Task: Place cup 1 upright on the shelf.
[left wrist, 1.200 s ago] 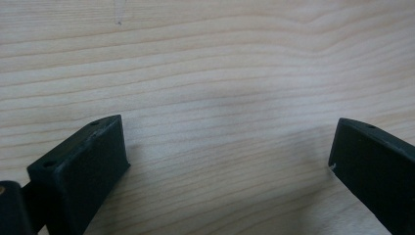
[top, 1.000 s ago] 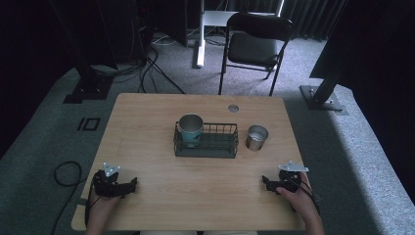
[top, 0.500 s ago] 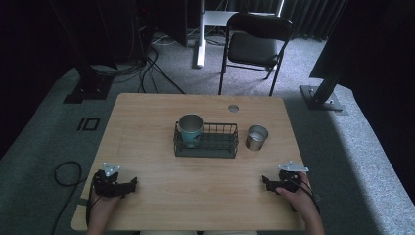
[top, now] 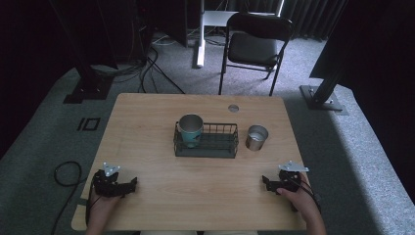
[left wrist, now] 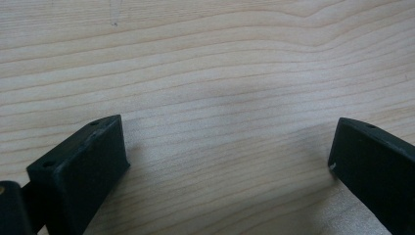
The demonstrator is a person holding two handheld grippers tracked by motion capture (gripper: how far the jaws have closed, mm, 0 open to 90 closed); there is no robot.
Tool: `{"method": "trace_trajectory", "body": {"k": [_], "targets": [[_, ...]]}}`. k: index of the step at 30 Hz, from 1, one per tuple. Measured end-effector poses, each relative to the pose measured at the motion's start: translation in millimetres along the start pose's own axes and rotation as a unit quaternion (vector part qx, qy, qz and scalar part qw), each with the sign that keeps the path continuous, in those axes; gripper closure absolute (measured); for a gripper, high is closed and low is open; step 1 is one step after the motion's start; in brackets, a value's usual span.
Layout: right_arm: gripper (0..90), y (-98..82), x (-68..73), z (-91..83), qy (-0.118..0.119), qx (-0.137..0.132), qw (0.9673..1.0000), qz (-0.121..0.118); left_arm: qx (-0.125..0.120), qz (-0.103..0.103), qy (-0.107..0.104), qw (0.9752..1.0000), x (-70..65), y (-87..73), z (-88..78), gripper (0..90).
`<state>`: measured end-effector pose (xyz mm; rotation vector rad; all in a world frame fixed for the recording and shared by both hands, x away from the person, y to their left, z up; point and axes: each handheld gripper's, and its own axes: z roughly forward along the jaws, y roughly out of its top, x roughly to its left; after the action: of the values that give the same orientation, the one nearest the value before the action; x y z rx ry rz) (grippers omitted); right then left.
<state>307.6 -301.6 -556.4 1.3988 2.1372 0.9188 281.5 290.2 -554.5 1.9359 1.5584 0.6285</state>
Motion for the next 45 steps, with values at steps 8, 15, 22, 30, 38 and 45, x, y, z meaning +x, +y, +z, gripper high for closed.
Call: {"method": "trace_trajectory", "body": {"k": [8, 15, 22, 30, 38, 45], "targets": [[11.4, 0.0, 0.2, 0.0, -0.001, 0.000, 1.0000, 0.000, 0.000, 0.000, 0.000, 1.0000, 0.0, -0.1, 0.0, 1.4], [11.4, 0.4, 1.0, 0.3, -0.004, -0.001, 1.0000, 0.002, 0.000, 0.002, -0.001, 1.0000, 0.2, -0.2, -0.1, 1.4], [11.4, 3.0, 0.8, 2.4, -0.007, 0.001, 1.0000, 0.007, 0.000, 0.002, -0.001, 1.0000, 0.2, -0.2, -0.1, 1.4], [11.5, 8.6, 1.3, 7.6, -0.006, 0.003, 1.0000, 0.006, 0.000, 0.002, -0.001, 1.0000, 0.3, -0.2, -0.1, 1.4], [11.6, 15.9, 2.8, 13.0, -0.005, -0.001, 1.0000, 0.006, 0.000, 0.002, -0.001, 1.0000, 0.3, -0.2, -0.1, 1.4], [11.6, 23.0, 4.1, 15.0, -0.007, -0.007, 0.9999, 0.003, 0.000, 0.001, -0.001, 1.0000, 0.2, -0.1, -0.1, 1.3]]}}
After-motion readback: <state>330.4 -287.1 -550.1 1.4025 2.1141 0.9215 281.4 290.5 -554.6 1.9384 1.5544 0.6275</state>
